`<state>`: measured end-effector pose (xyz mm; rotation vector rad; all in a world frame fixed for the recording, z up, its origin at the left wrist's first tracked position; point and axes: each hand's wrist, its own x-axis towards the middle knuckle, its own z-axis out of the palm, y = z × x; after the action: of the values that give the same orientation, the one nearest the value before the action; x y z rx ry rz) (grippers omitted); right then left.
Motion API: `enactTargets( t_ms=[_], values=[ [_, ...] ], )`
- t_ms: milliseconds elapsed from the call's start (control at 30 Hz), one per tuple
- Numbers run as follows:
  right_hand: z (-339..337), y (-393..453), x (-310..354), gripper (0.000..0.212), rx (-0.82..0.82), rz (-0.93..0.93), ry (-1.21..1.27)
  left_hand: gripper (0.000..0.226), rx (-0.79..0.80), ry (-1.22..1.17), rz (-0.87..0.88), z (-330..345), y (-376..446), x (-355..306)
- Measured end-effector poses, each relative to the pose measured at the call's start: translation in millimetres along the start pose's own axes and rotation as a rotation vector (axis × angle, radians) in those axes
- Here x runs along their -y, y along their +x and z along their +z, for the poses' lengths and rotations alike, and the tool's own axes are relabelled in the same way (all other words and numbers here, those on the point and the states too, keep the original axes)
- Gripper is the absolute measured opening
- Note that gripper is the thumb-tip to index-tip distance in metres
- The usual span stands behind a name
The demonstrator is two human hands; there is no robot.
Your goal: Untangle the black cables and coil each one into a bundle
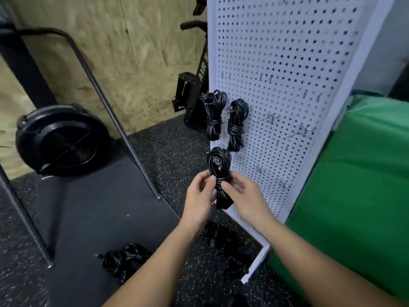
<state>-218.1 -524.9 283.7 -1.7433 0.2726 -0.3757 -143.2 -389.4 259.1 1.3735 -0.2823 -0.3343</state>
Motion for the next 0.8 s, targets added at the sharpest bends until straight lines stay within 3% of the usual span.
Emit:
enactTargets(
  t_ms=[467, 667, 800],
  values=[
    [-32.4, 17.9, 53.7, 0.033, -0.198, -0.222, 0.094, 0.022, 0.117, -0.013, 0.155, 58.5, 28.5, -76.0],
    [-42.7, 33.6, 58.4, 0.031, -0.247, -0.251, 0.127, 0.034, 0.127, 0.06, 0.168, 71.3, 50.5, -84.4],
    [-49.5, 42.3, 54.1, 0.03, -0.291, -0.243, 0.135, 0.029, 0.161, 0.073, 0.157, 83.6, 62.5, -83.4]
  ],
)
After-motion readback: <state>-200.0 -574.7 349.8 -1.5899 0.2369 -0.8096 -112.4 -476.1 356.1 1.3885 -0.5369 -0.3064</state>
